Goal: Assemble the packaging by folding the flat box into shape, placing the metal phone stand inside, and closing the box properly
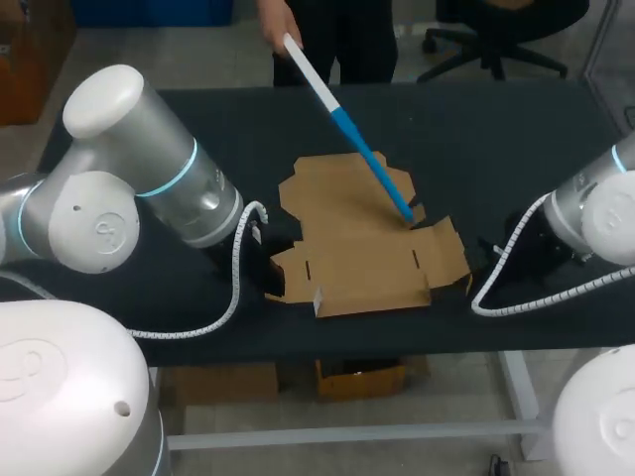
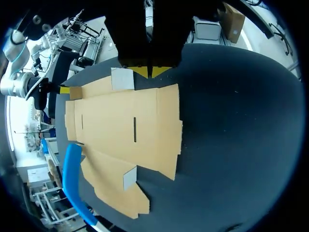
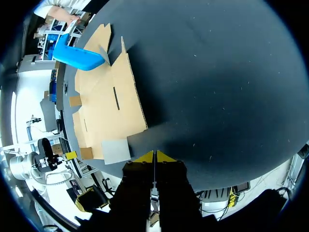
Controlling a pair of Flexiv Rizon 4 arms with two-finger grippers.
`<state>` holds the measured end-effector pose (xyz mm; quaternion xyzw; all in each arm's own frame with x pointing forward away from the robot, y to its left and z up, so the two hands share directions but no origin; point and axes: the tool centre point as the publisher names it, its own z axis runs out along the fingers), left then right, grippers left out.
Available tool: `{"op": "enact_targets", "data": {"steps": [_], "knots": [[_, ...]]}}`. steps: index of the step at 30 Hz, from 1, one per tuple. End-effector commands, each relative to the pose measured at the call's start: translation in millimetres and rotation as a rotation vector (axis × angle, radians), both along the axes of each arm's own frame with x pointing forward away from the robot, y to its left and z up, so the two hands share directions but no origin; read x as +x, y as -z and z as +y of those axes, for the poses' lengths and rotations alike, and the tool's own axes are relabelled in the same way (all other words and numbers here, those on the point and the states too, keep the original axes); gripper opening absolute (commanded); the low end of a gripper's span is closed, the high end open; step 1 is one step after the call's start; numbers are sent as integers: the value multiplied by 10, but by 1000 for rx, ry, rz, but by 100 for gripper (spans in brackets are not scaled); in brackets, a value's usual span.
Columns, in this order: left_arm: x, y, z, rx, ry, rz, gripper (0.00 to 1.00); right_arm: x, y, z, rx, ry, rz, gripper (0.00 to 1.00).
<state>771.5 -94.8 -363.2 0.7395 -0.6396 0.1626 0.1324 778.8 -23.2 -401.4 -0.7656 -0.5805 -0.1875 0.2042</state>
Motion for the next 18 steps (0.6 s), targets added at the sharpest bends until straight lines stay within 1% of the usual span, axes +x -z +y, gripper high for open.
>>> {"op": "enact_targets", "data": {"steps": [1,5,18], "knots": [[-52,-17,121,-16,-4,-1,0,-16,-19,-128,68,-2,8,0],[-85,-46,199,-34,0,4,0,-42,-32,-178,72,12,3,0],[-219,-94,340,-27,-13,0,0,-95,-66,-337,87,33,-10,0]]}}
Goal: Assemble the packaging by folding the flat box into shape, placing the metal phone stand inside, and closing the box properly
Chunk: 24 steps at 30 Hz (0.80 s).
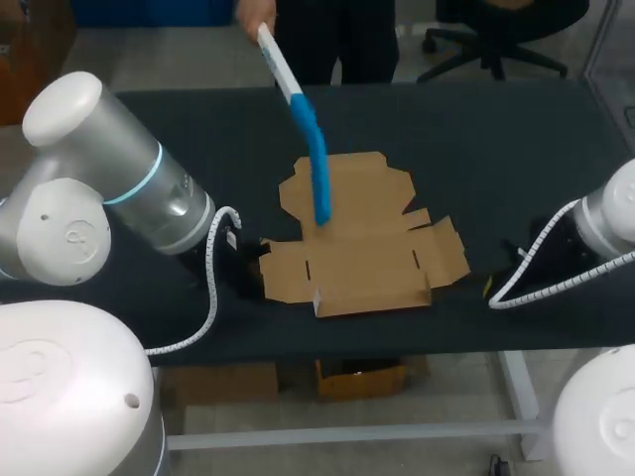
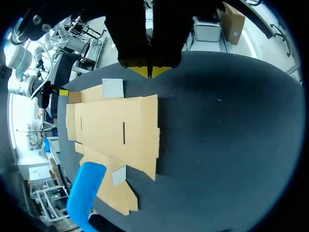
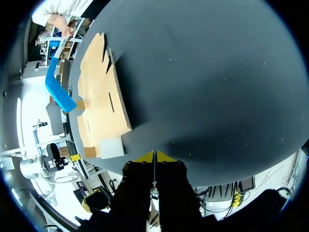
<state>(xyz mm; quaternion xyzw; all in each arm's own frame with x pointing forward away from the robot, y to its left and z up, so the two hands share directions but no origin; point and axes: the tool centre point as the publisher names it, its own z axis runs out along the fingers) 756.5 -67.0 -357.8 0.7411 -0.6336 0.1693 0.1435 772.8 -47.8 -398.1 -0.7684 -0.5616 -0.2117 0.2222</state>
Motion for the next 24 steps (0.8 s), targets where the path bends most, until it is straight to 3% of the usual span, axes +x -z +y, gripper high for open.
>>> {"op": "enact_targets", "data": {"steps": [1,22,23,24], "knots": [[-76,-44,72,1,-4,-6,0,-34,-35,-113,27,-2,-3,0],[-104,-220,233,28,-1,-2,0,141,-159,-372,34,-59,-34,0],[-105,-230,245,28,-1,-3,2,153,-162,-379,34,-65,-33,0],[-104,-234,252,27,-2,-3,12,165,-168,-390,34,-64,-33,5]]}}
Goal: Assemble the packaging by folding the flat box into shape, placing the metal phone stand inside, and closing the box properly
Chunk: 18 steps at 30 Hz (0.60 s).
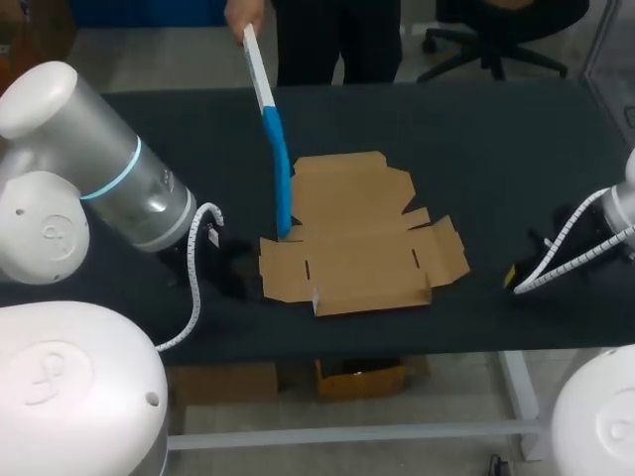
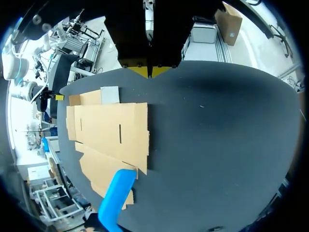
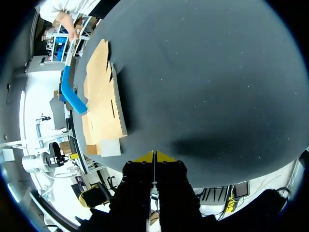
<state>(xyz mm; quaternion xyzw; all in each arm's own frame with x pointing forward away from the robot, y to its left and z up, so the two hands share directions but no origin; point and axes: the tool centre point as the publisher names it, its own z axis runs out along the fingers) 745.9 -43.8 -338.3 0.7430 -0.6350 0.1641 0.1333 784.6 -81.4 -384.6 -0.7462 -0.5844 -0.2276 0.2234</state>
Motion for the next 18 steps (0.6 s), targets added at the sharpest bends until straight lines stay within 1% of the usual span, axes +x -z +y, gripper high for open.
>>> {"op": "enact_targets", "data": {"steps": [1,2,3,6,7,8,9,10,11,12,18], "knots": [[4,-45,31,5,-3,2,9,53,-40,-66,14,-10,10,2],[5,-46,34,5,-6,2,3,56,-45,-75,15,-9,10,0],[4,-47,35,6,-8,3,0,59,-51,-81,16,-7,8,0],[7,-50,34,9,-10,3,0,63,-70,-88,17,-4,4,0],[9,-53,33,10,-9,3,0,68,-78,-97,17,-3,3,4],[13,-59,33,11,-8,3,16,75,-84,-107,17,-2,3,26],[19,-71,36,11,-8,3,36,85,-90,-122,16,-1,4,42],[24,-80,39,13,-5,1,51,92,-96,-134,15,-9,6,53],[25,-82,40,15,-3,1,96,97,-100,-140,14,-12,7,100],[26,-89,42,19,-1,2,100,102,-106,-147,14,-13,8,100],[38,-146,92,16,2,5,100,121,-130,-152,7,-25,9,100]]}}
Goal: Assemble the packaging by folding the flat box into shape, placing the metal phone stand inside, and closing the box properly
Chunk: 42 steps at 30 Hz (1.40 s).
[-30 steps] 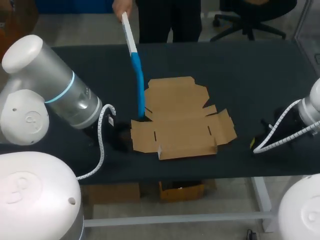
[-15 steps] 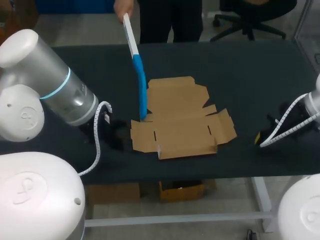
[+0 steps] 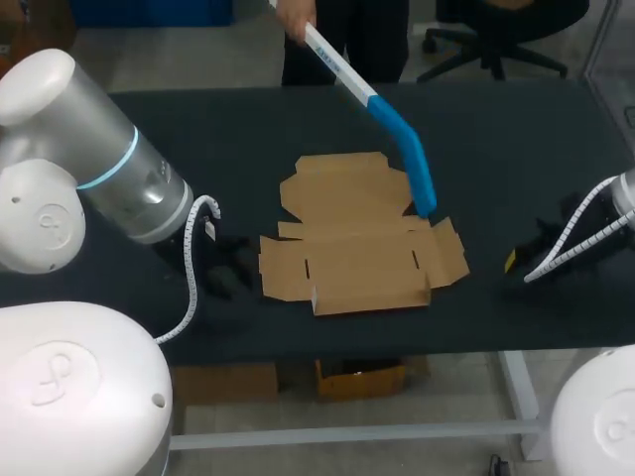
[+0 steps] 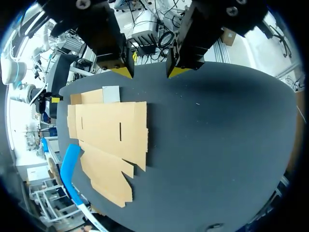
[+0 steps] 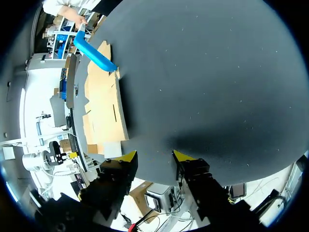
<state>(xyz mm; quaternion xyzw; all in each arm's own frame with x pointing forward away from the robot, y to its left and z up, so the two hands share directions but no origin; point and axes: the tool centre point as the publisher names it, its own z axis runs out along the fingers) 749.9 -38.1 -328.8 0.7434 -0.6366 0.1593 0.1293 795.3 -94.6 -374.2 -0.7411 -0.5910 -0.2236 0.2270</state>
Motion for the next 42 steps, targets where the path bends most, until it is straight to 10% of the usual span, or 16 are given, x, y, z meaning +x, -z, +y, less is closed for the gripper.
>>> {"op": "enact_targets", "data": {"steps": [1,42], "knots": [[-4,-63,43,4,-2,3,100,13,-26,-20,7,-5,5,100],[61,-94,62,10,15,11,100,28,-36,-13,6,-6,3,100]]}}
